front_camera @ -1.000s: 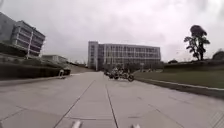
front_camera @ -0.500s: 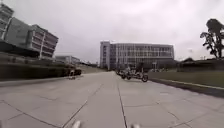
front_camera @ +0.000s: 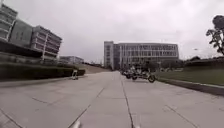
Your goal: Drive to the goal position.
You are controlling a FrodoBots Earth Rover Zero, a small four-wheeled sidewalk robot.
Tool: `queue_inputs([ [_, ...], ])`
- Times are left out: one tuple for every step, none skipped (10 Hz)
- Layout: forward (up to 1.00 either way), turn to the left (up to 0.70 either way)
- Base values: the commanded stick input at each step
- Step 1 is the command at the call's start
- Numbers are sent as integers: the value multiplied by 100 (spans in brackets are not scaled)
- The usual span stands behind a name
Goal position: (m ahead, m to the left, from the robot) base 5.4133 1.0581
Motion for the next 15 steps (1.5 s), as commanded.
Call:
queue_inputs([
  [70,0],
  [70,0],
  [70,0],
  [70,0],
  [70,0],
  [70,0],
  [70,0],
  [70,0],
  [70,0],
  [70,0],
  [70,0],
  [70,0],
  [70,-1],
  [70,-8],
  [70,-27],
])
